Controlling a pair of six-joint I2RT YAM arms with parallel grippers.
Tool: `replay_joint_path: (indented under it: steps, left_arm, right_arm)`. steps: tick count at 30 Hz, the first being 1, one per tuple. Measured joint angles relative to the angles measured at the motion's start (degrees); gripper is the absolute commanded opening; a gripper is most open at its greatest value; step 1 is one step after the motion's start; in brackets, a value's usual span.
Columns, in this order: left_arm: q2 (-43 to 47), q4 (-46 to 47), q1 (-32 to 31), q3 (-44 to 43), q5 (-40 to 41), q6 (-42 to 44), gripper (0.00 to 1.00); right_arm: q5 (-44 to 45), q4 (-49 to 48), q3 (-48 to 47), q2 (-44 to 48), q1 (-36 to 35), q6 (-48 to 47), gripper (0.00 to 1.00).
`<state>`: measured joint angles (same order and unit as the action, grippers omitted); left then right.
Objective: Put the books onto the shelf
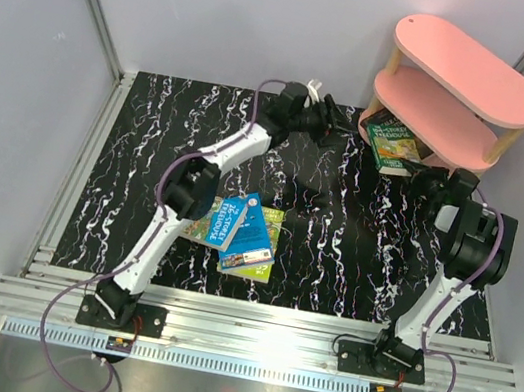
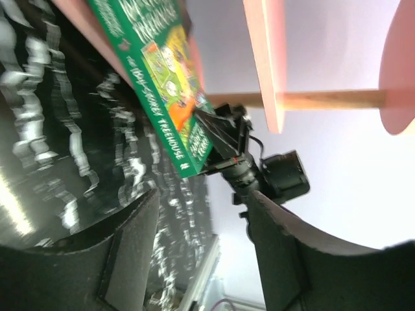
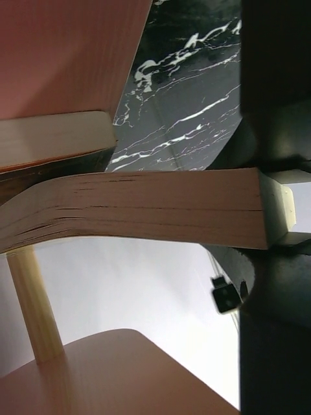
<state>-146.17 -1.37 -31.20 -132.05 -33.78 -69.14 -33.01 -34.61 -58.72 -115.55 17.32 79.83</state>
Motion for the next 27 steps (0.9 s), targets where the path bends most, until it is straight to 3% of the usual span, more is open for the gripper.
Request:
replay_joint_path:
  steps: [2,3,4,5,7,16,27]
  left_arm:
    - [-3.3,3.4,-1.1,-1.1,-0.6,-2.9,0.60]
    - [-5.0,5.3,-1.8,-1.7,-1.0,-4.4,0.60]
    - [-6.1,6.3,-2.3,-1.9,-1.2,-5.1,0.59]
    - [-7.1,6.8,-2.9,-1.8,-1.6,-5.9,0.58]
    - [-7.8,7.8,-3.7,0.3,-2.3,-6.8,0.57]
    - [1.4,6.0,-4.3,22.3,-5.8,-2.2,0.49]
    - [23.2,-3.0,-4.3,44.5,-8.3,9.3,0.45]
  right_arm:
    - [-1.2,-0.2,-1.3,-1.3,0.5,-0.1,0.06]
    - [-1.8,0.0,-2.3,-2.0,0.7,-0.4,0.33]
    - [-2.3,0.4,-3.2,-2.6,0.9,-0.6,0.49]
    - [-2.5,1.4,-4.4,-3.1,1.0,-0.8,0.58]
    - [-2.4,3.9,-6.5,-3.7,1.2,-1.8,0.67]
    - [0.5,-0.3,-8.5,-7.0,1.2,1.3,0.70]
    - [9.7,-17.8,-2.5,-9.7,1.2,14.1,0.66]
